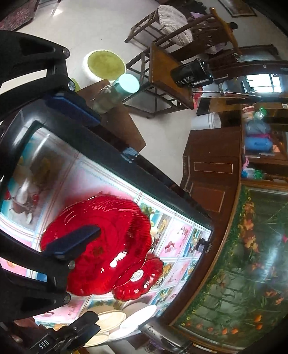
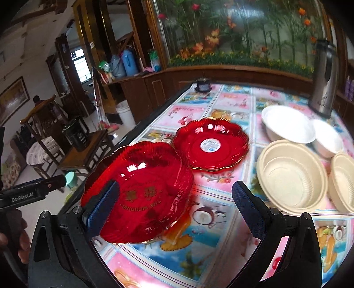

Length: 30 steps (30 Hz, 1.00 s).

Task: Organize plates and bowls
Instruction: 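Move the left tool to the rim of the large red plate stack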

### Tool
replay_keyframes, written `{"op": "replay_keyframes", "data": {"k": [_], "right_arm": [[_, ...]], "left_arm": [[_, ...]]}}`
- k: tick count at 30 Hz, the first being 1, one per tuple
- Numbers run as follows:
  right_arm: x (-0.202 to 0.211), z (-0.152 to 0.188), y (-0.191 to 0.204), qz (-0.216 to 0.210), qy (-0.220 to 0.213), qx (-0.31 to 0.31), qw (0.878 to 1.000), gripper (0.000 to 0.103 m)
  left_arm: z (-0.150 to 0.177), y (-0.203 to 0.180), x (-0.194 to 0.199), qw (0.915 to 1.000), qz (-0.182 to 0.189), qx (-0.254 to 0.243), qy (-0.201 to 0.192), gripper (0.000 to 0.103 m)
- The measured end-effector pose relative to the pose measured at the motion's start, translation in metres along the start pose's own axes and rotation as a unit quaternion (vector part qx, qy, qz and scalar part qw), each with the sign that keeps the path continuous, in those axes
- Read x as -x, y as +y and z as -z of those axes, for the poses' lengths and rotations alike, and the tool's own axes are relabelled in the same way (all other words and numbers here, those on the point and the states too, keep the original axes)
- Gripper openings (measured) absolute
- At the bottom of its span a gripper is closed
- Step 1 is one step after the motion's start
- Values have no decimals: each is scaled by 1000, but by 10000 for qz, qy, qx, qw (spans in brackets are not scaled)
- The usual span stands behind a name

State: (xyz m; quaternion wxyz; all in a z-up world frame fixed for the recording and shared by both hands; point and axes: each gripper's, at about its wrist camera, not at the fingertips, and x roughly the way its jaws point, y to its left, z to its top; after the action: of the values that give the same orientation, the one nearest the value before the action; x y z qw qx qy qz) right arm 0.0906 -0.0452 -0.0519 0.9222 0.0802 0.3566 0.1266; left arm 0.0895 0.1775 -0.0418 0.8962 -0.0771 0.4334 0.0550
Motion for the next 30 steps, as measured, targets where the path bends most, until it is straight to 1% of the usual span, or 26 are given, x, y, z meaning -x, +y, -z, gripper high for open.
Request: {"op": "replay_keyframes", "data": {"k": [2,4,7,10,12,13,15,17,22,26,28,30], "right_arm": [[-7,-6,-4,112,95,-35,9999,103],[-11,-11,-7,120,177,-90,9997,101],[-15,-18,-16,-152,377,-337,9986,99],[-15,-24,-23,-311,479,-509,9971,99],[-18,-28,-25,-423,610,-572,9956,99],[-21,-30,-27,-551,715,-664,9937,99],[-26,-31,-31,-701,881,-795,9905,99],[-34,-30,-35,-753,1074,-897,9873,99],[-53,-29,-39,-853,1469,-1112,9792,99],[-66,-27,-34,-871,1665,-1105,9760,98],[-73,-26,-34,-953,1769,-1187,9724,90],[-82,-24,-37,-1046,1897,-1341,9670,88]], "left_arm": [[-6,0,-2,10000,48,-8,86,91],[-10,2,-3,9998,108,30,162,90],[-16,4,-3,9996,159,84,225,90],[-19,4,-5,9994,145,54,316,90],[-19,1,-10,9988,128,-6,466,86],[-18,0,-14,9982,146,-42,587,85],[-18,1,-23,9962,208,-27,849,84],[-17,1,-31,9933,333,42,1103,84],[-18,-5,-40,9900,338,5,1368,85],[-20,-6,-46,9879,390,24,1504,85],[-21,-7,-49,9871,402,40,1549,84],[-21,-8,-50,9867,414,33,1570,85]]}}
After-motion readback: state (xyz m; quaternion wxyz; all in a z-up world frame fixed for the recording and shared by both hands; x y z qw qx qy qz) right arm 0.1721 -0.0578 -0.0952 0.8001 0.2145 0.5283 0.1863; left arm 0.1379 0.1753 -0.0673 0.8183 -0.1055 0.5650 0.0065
